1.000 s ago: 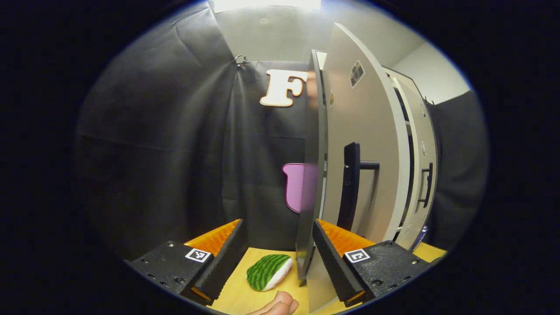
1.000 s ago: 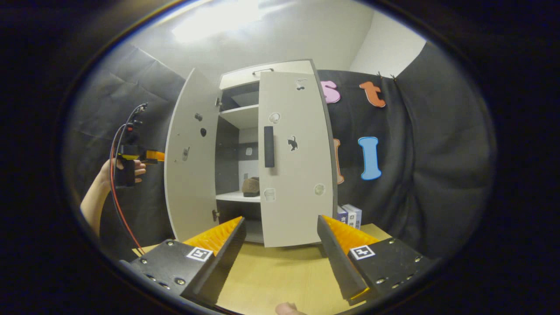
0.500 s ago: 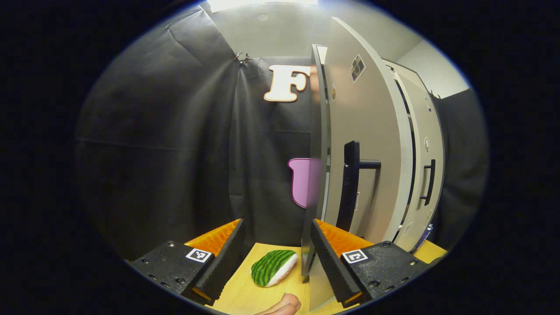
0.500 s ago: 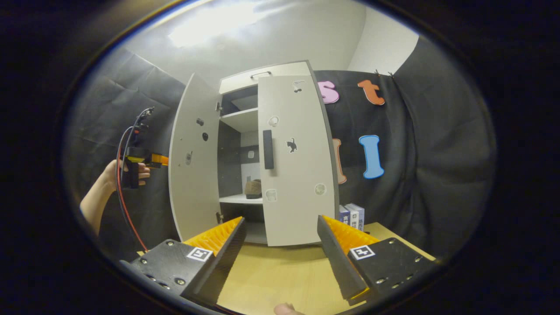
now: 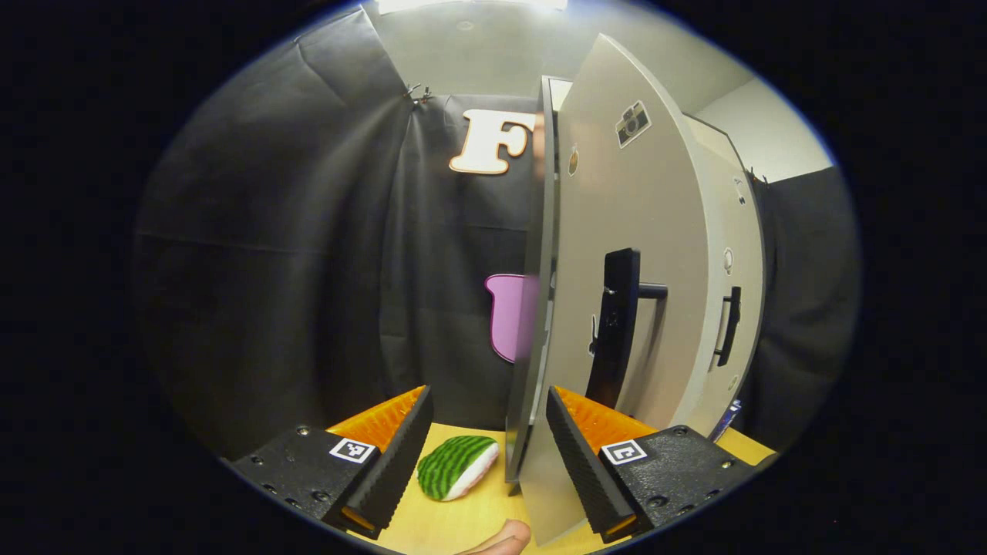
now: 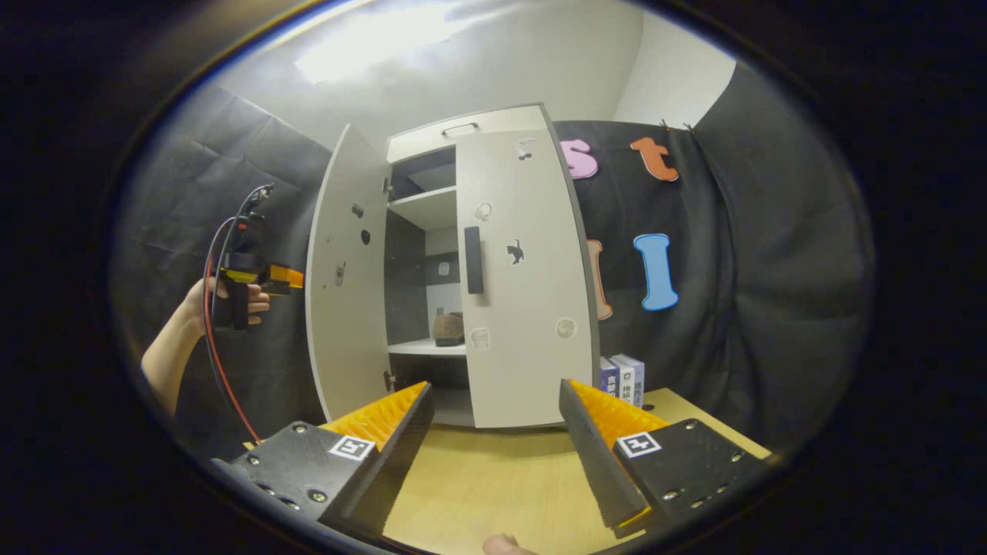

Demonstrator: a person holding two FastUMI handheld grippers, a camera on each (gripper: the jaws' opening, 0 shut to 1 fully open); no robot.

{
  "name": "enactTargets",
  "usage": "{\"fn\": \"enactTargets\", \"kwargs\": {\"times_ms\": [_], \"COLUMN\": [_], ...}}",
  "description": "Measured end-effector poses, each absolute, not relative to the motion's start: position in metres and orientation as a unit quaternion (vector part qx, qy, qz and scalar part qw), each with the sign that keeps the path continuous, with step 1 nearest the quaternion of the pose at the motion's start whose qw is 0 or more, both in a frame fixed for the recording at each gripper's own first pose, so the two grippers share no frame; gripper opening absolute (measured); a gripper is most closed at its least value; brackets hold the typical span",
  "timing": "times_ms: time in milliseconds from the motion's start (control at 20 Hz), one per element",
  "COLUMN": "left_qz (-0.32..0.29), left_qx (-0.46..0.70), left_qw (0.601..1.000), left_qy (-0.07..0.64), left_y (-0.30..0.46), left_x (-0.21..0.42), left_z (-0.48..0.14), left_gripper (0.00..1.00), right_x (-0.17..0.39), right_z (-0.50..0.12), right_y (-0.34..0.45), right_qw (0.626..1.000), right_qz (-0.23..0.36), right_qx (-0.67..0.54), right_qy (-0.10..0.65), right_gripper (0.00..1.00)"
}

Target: Grab one shoe with the right hand and put it into the shoe cabinet, grab the other shoe with the left hand and put it into the shoe cabinet; then close the right door with the right hand and the left door with the left hand.

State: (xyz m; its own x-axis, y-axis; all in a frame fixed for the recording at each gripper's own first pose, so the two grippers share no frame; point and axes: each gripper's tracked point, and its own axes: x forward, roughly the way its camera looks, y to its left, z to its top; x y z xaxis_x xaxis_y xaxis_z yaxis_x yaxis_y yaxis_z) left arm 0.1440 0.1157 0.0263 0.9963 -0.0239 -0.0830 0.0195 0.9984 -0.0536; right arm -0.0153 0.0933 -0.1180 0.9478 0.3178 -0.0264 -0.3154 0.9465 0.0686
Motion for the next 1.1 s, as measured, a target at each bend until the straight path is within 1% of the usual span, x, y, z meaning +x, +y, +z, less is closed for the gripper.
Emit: {"fn": "enactTargets", "kwargs": {"times_ms": [250,300,400,450,550,600,650,700,750,800,850,900,1000,1100], "left_qz": [-0.026,-0.029,-0.029,-0.028,-0.032,-0.038,-0.043,-0.047,-0.053,-0.06,-0.071,-0.078,-0.081,-0.076], "left_qx": [-0.009,-0.006,-0.012,-0.02,-0.033,-0.032,-0.029,-0.026,-0.024,-0.027,-0.03,-0.031,-0.023,-0.015], "left_qw": [0.999,0.999,0.999,0.998,0.998,0.997,0.997,0.997,0.997,0.996,0.995,0.994,0.993,0.995], "left_qy": [0.04,0.039,0.042,0.043,0.05,0.051,0.051,0.053,0.055,0.06,0.068,0.074,0.079,0.069], "left_y": [0.085,0.079,0.076,0.07,0.056,0.046,0.036,0.026,0.018,0.007,-0.007,-0.018,-0.033,-0.044], "left_x": [0.144,0.145,0.151,0.157,0.17,0.17,0.166,0.166,0.17,0.172,0.173,0.176,0.182,0.187], "left_z": [0.028,0.029,0.029,0.03,0.028,0.027,0.025,0.024,0.023,0.019,0.013,0.009,0.004,0.003], "left_gripper": [0.91,0.91,0.91,0.91,0.91,0.87,0.87,0.92,0.92,0.92,0.92,0.87,0.99,0.92], "right_x": [-0.017,-0.016,-0.014,-0.014,-0.016,-0.017,-0.019,-0.02,-0.02,-0.019,-0.02,-0.021,-0.017,-0.018], "right_z": [-0.131,-0.135,-0.14,-0.139,-0.133,-0.131,-0.13,-0.128,-0.126,-0.122,-0.121,-0.12,-0.122,-0.119], "right_y": [0.085,0.082,0.078,0.075,0.075,0.075,0.074,0.073,0.07,0.066,0.064,0.063,0.06,0.05], "right_qw": [0.987,0.987,0.987,0.988,0.988,0.987,0.987,0.988,0.988,0.989,0.989,0.988,0.988,0.991], "right_qz": [0.157,0.156,0.153,0.149,0.151,0.154,0.155,0.155,0.152,0.147,0.144,0.146,0.145,0.13], "right_qx": [0.034,0.037,0.039,0.037,0.031,0.027,0.025,0.021,0.022,0.026,0.035,0.043,0.048,0.042], "right_qy": [0.02,0.023,0.033,0.031,0.022,0.018,0.015,0.012,0.007,0.002,-0.001,-0.001,0.001,-0.002], "right_gripper": [0.98,0.96,0.96,0.98,0.98,0.98,0.98,0.98,0.96,0.98,0.98,0.96,0.96,0.98]}}
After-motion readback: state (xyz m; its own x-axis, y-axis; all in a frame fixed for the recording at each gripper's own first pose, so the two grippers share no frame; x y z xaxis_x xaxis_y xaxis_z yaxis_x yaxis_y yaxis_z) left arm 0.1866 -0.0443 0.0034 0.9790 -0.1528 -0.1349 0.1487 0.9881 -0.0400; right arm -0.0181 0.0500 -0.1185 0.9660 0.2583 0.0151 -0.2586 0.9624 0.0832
